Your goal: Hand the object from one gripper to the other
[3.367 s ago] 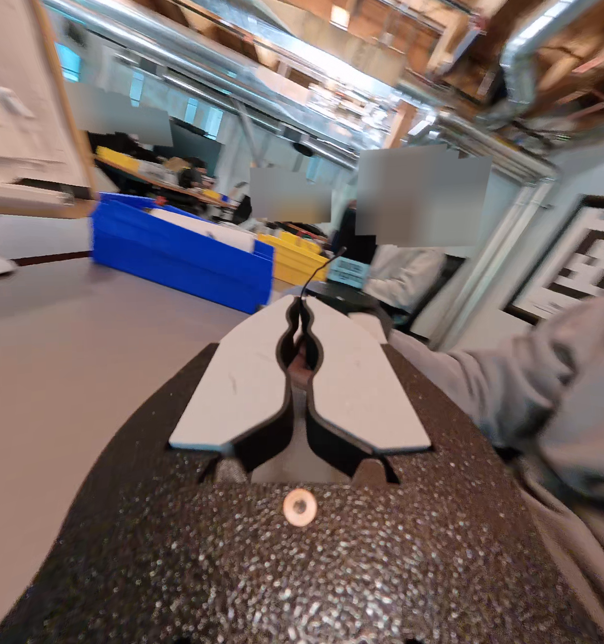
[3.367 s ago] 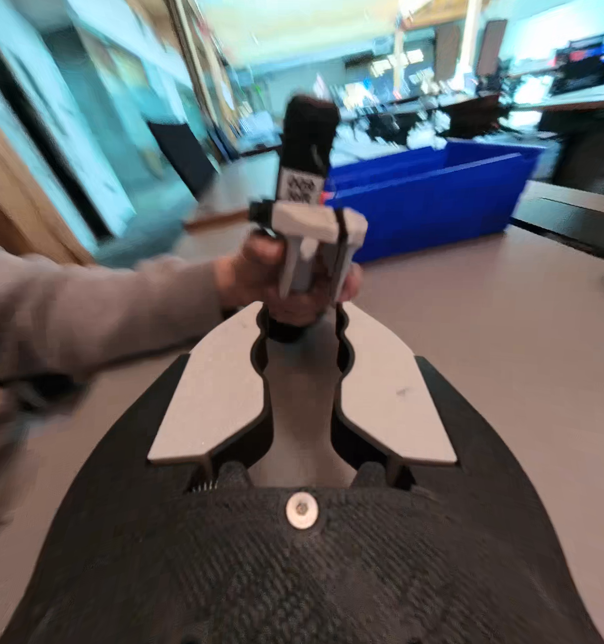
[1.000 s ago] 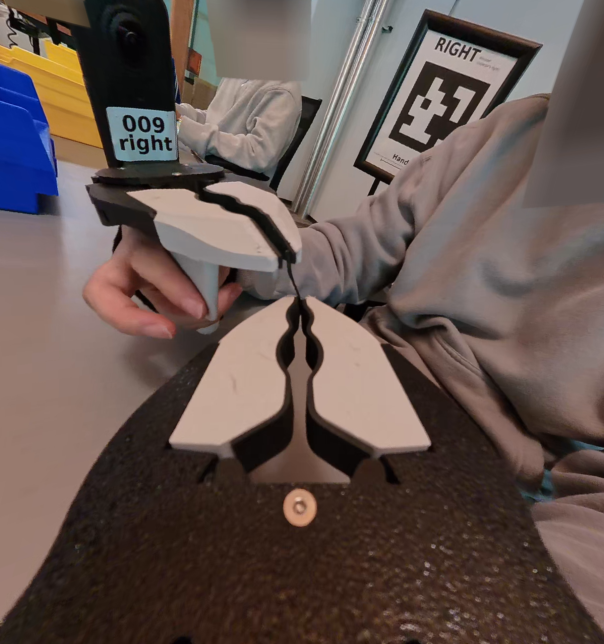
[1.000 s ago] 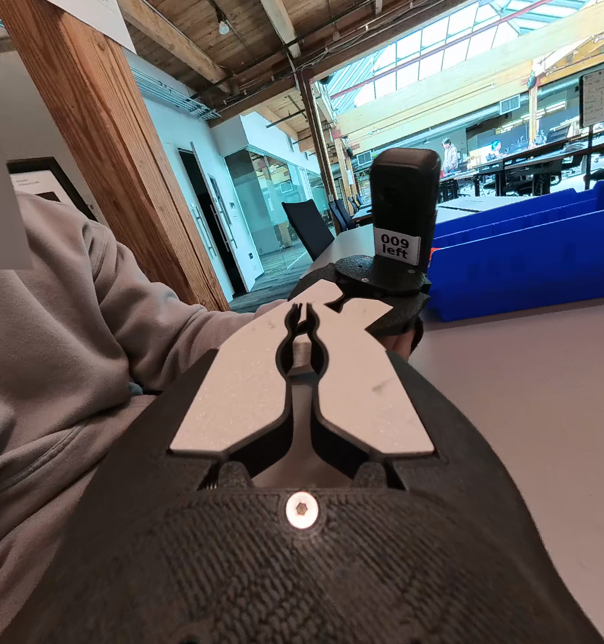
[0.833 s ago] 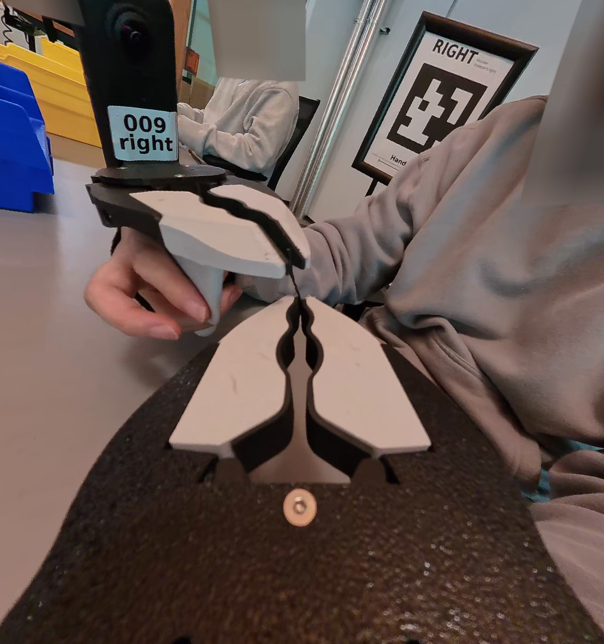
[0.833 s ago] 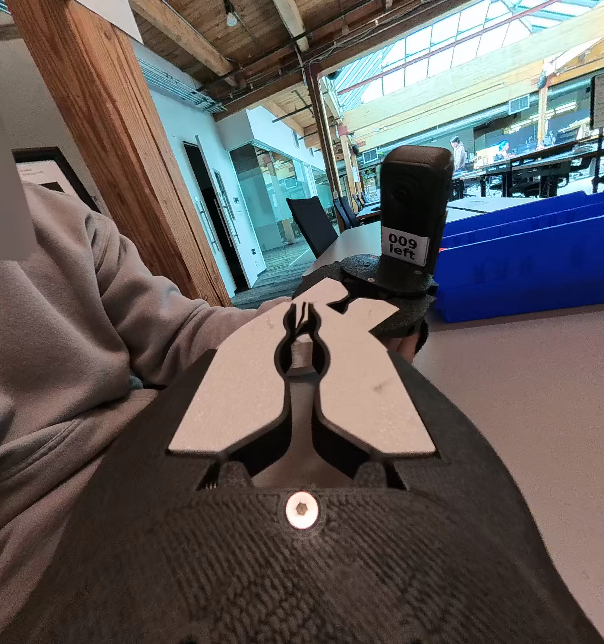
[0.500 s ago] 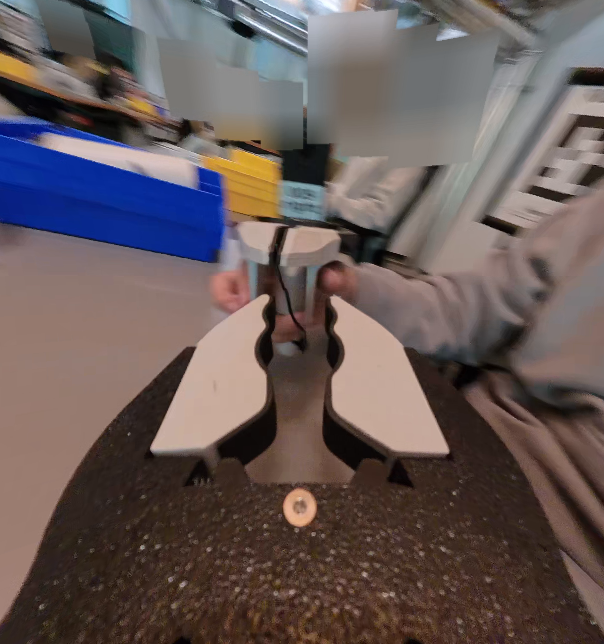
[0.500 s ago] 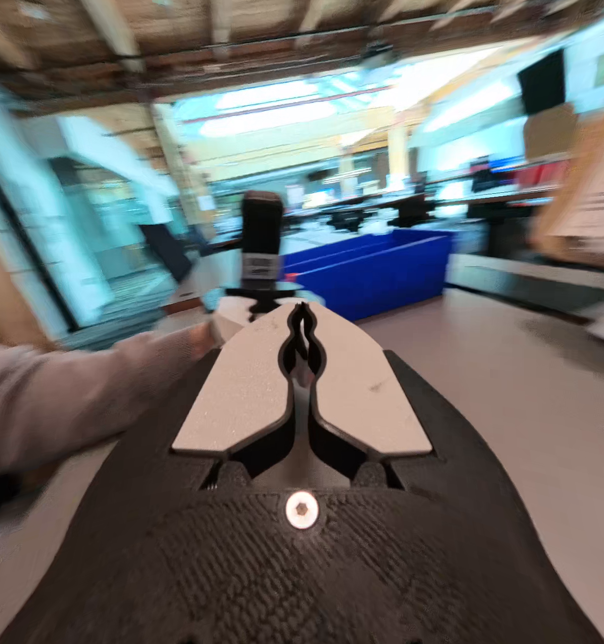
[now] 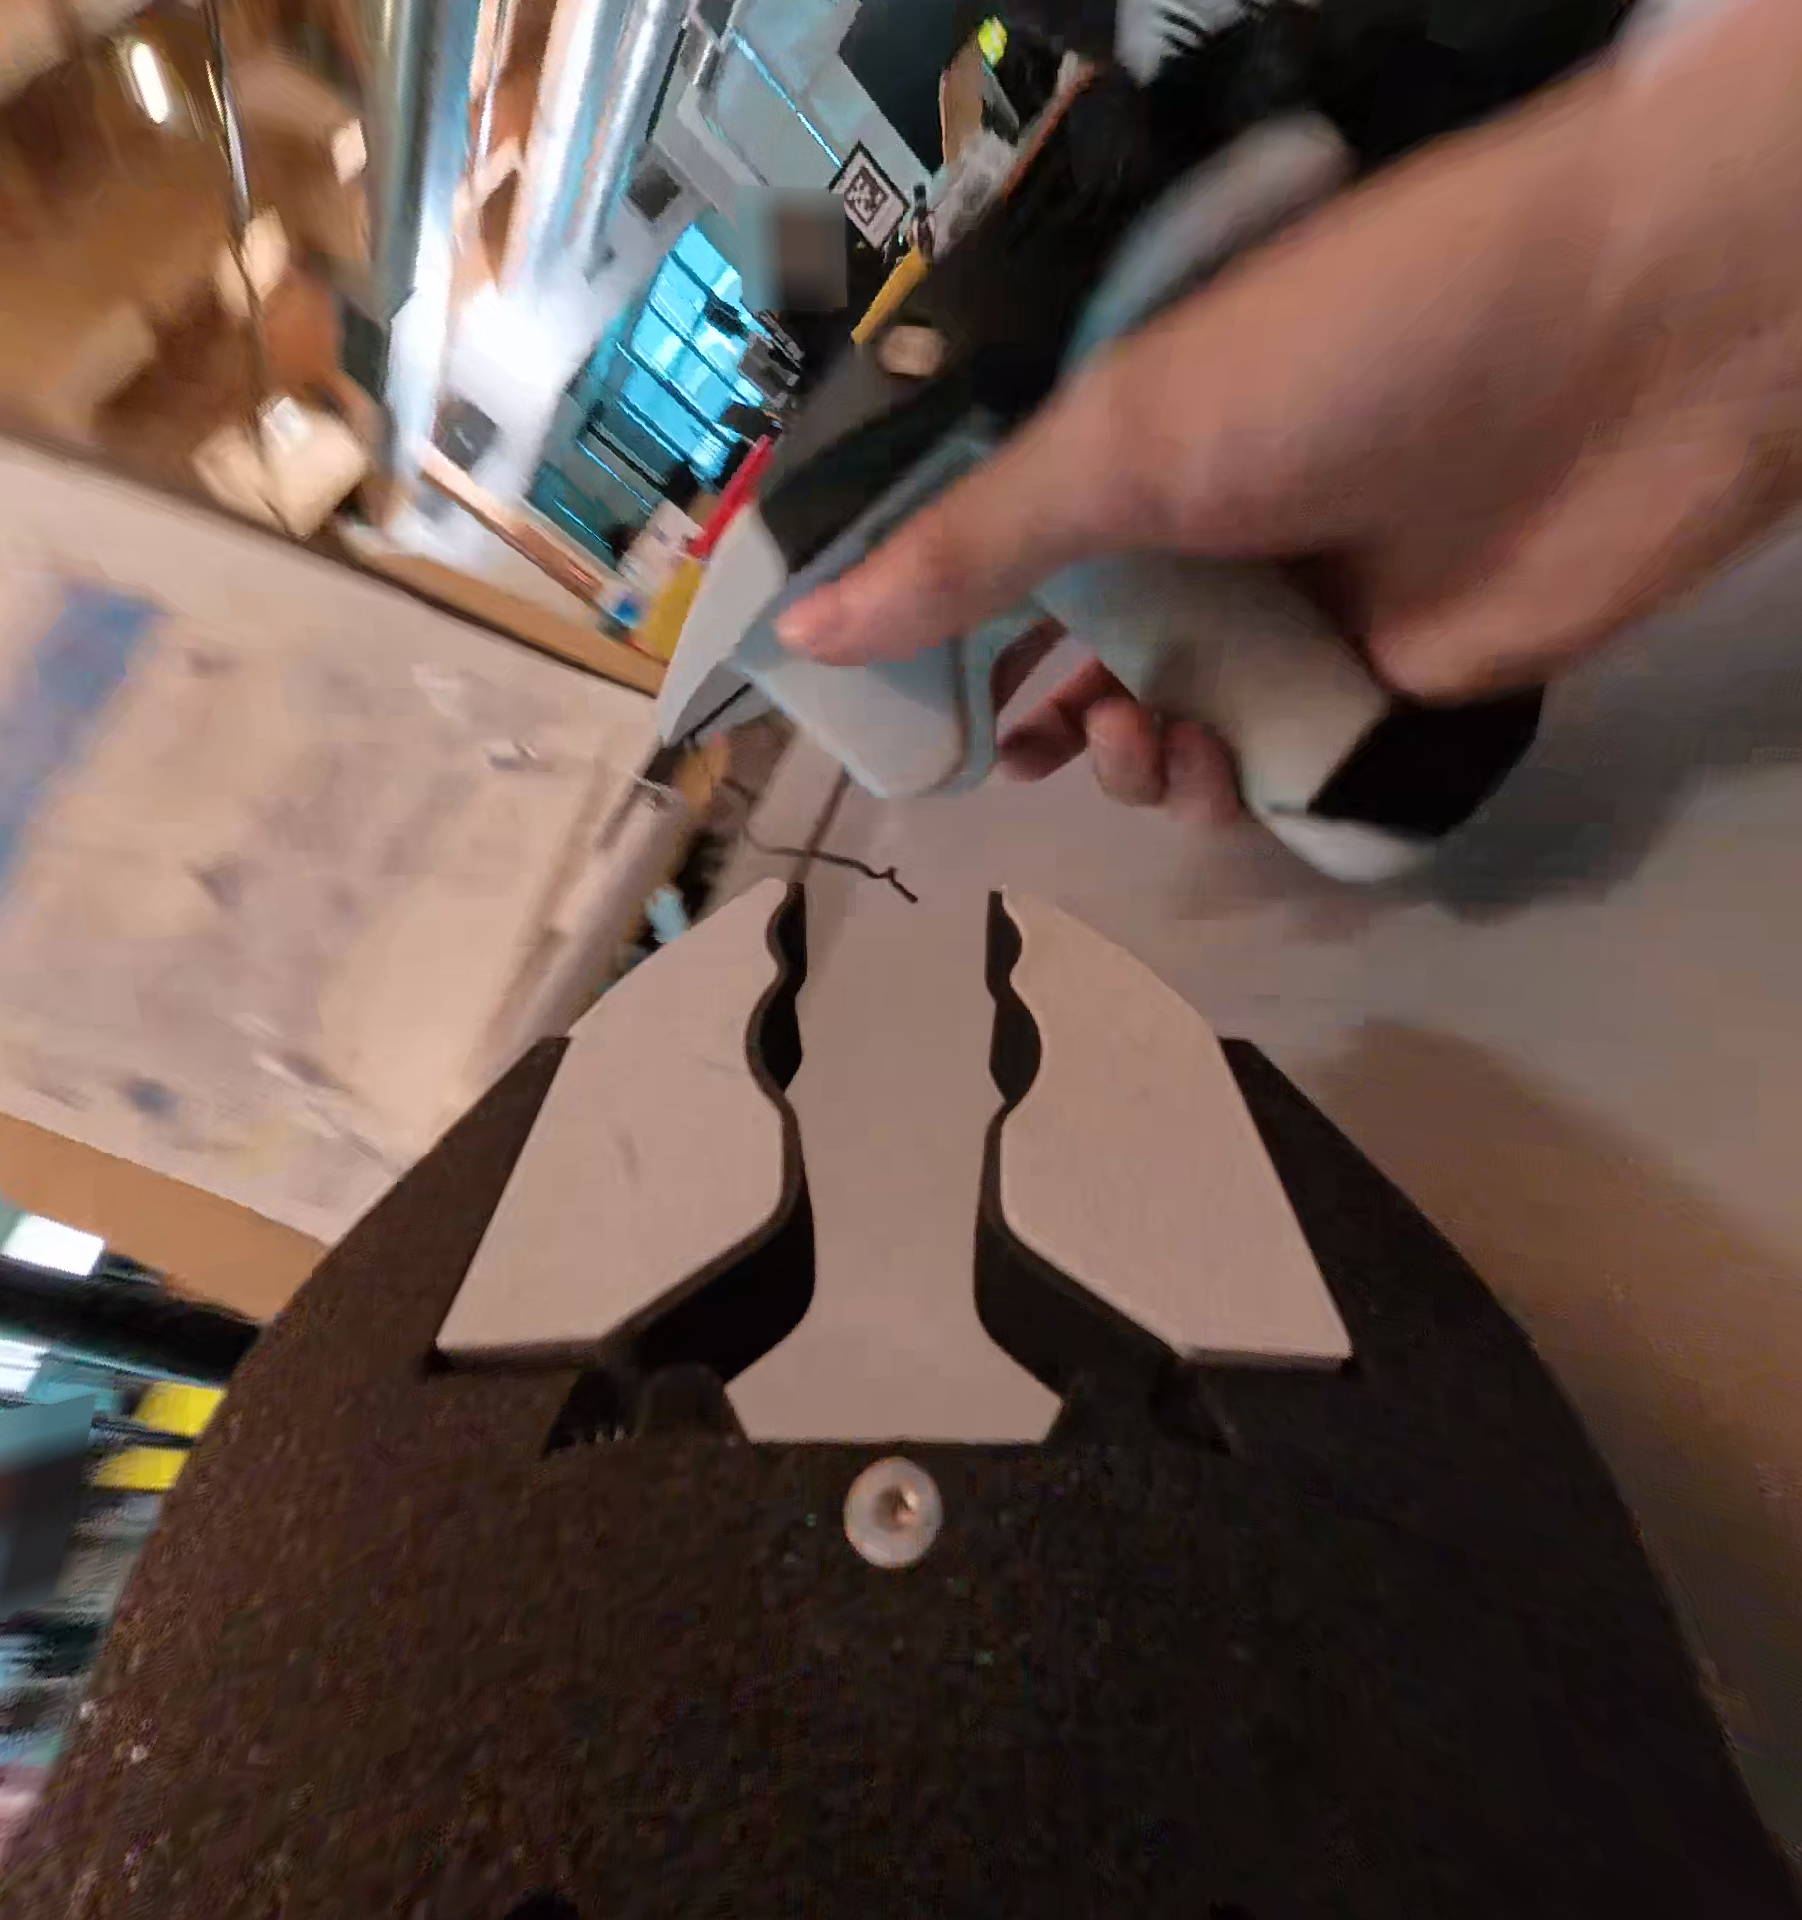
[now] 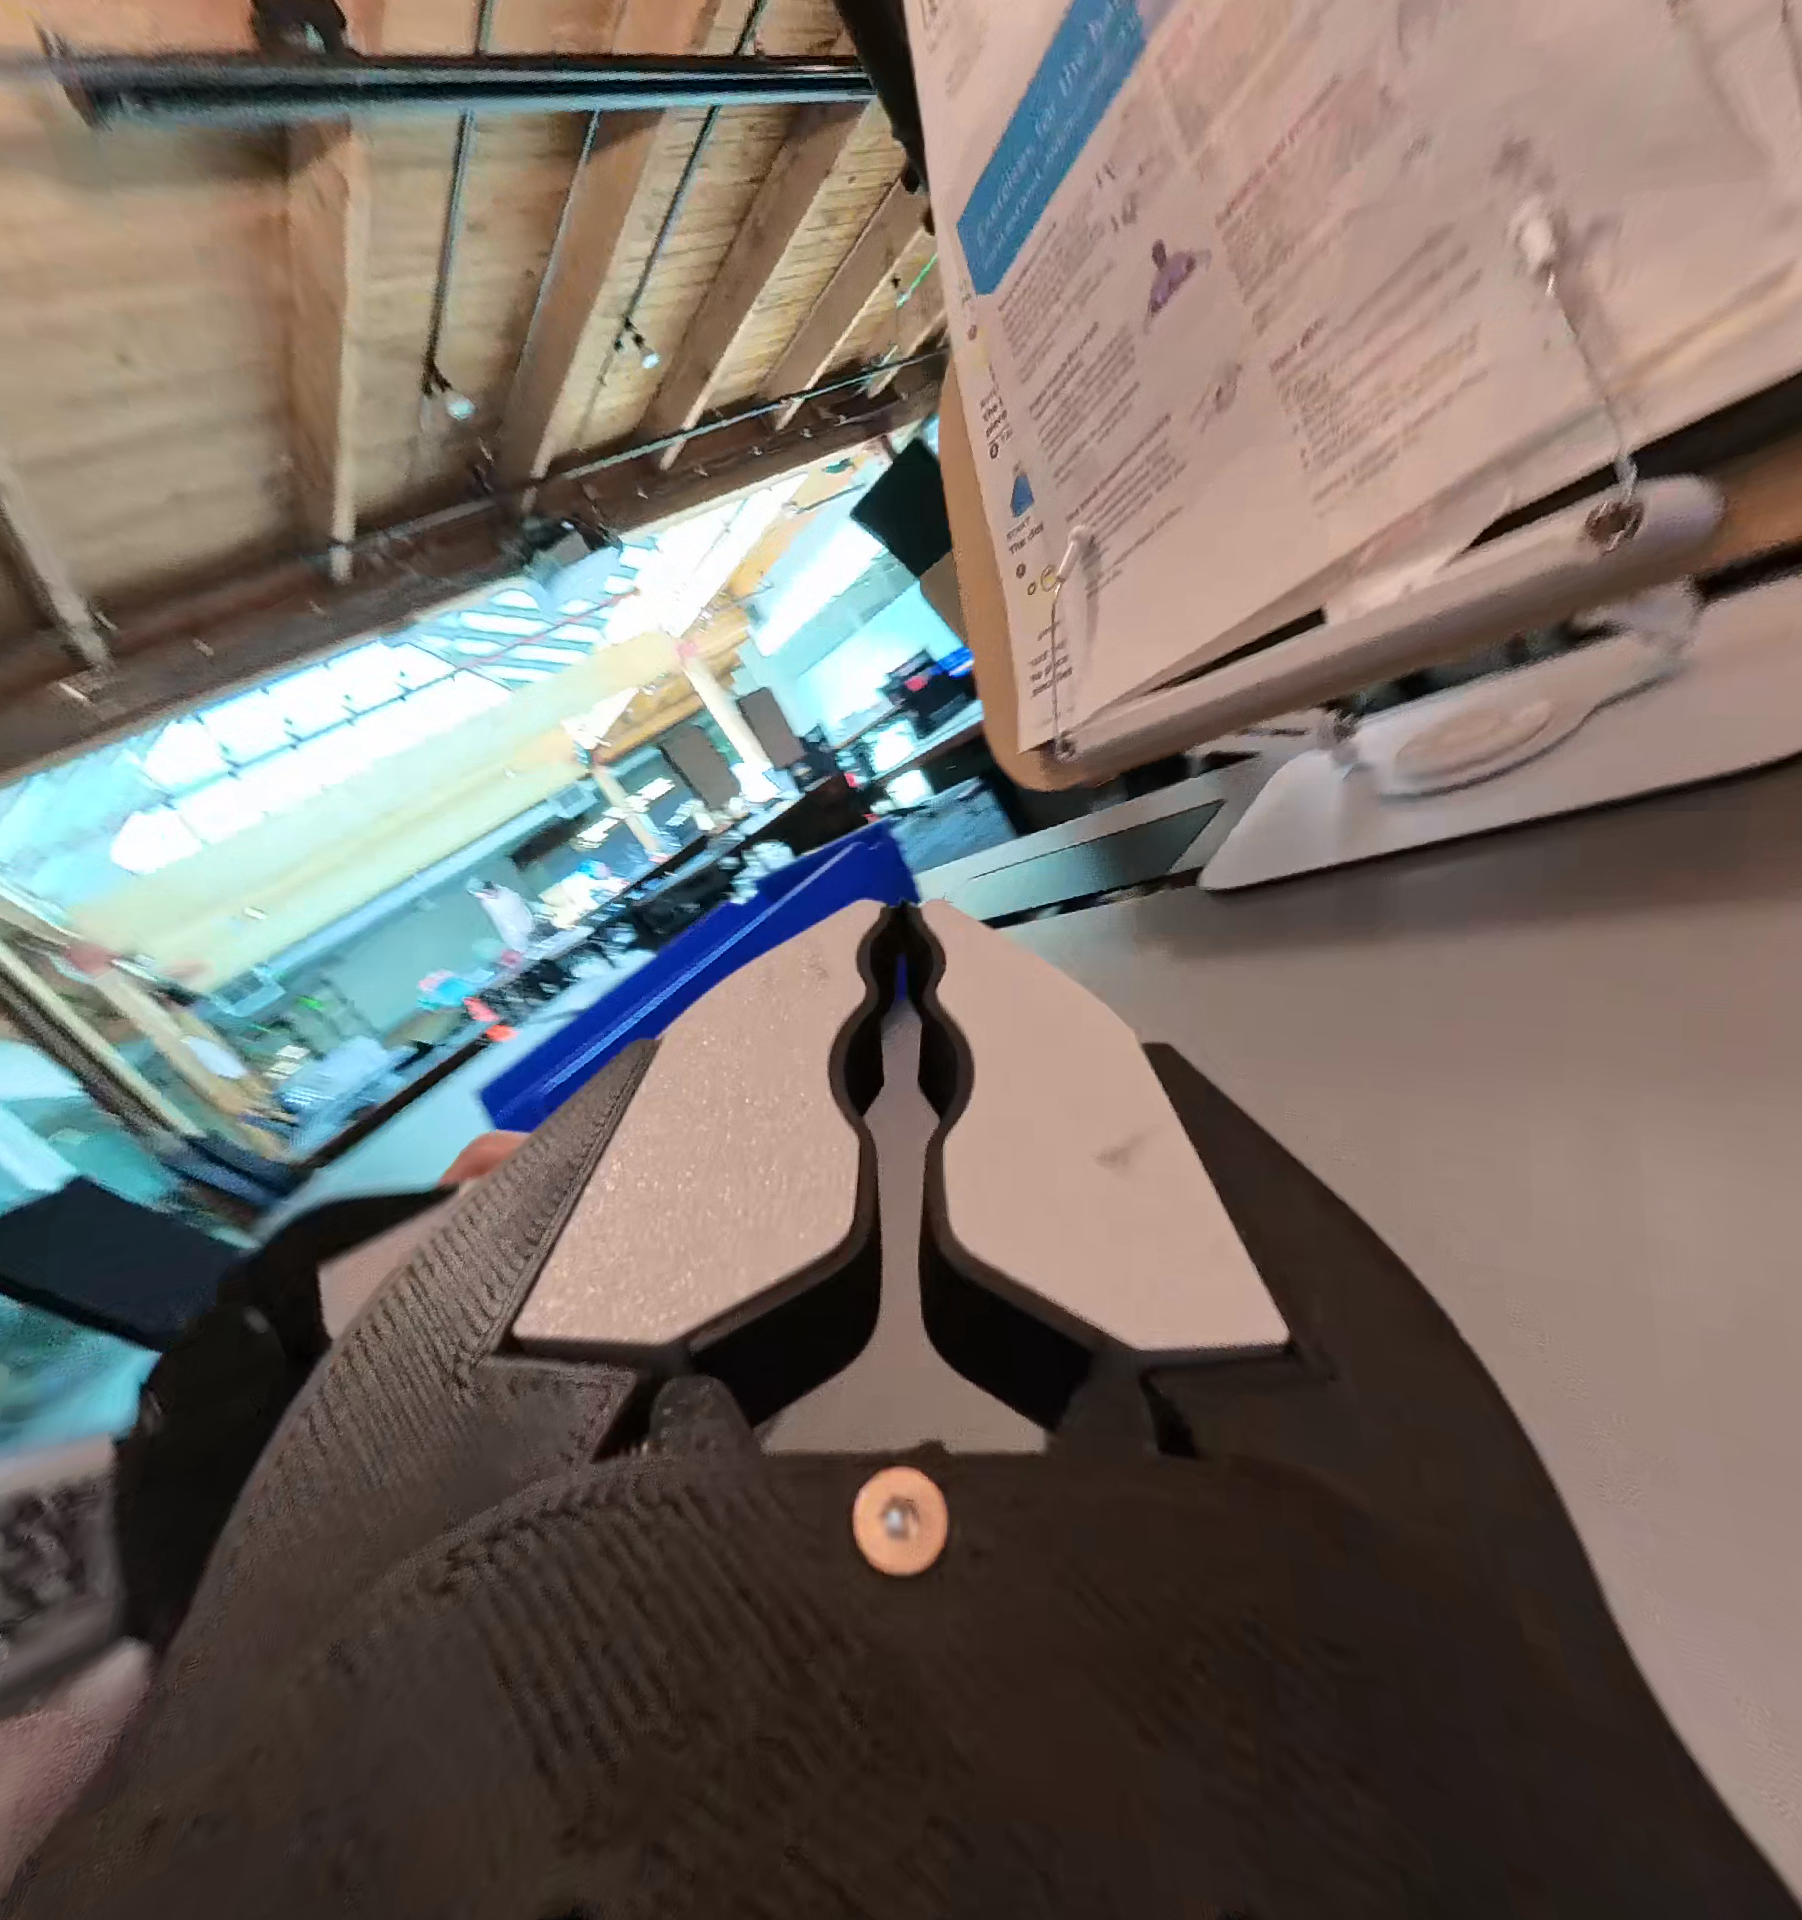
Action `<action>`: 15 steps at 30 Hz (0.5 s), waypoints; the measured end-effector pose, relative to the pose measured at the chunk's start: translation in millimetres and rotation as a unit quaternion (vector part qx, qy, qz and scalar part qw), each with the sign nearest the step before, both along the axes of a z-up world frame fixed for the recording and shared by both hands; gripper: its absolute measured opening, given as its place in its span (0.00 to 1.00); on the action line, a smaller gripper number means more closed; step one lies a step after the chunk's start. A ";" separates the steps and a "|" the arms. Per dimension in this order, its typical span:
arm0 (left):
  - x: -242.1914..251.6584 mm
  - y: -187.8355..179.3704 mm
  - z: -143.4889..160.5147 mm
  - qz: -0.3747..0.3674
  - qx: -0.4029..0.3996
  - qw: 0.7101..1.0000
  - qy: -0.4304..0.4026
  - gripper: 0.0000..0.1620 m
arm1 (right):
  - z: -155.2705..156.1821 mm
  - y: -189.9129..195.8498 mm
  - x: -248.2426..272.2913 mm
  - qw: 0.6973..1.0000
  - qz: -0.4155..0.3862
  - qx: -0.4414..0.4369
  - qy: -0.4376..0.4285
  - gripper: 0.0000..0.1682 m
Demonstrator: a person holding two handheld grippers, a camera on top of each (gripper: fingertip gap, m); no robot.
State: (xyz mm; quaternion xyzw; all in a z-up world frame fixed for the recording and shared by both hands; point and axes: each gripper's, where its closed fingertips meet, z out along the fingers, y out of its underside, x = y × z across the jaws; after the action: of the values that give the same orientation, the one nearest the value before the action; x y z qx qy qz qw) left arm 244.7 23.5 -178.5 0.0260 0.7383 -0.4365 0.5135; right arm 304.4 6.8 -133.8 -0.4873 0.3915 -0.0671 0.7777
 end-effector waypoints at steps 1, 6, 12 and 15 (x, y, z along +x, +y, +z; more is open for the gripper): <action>0.7 -0.7 -0.8 0.013 0.056 0.996 -0.067 0.19 | -1.1 0.4 0.2 0.999 0.017 0.020 0.019 0.00; 12.1 -4.1 3.4 0.071 0.211 0.940 -0.259 0.19 | -4.3 0.3 1.9 0.995 0.048 0.068 0.061 0.00; 11.8 -7.4 7.7 0.087 0.222 0.924 -0.297 0.05 | -4.5 0.3 2.0 0.995 0.045 0.062 0.058 0.00; 16.0 -4.6 6.3 0.097 0.223 0.927 -0.286 0.03 | -4.8 -0.8 3.0 0.996 0.044 0.061 0.057 0.00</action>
State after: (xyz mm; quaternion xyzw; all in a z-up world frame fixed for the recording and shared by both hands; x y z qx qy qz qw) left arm 260.6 18.9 -172.2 0.1917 0.6375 -0.1829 0.7234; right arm 307.4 6.0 -138.6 -0.4590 0.4167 0.0188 0.7844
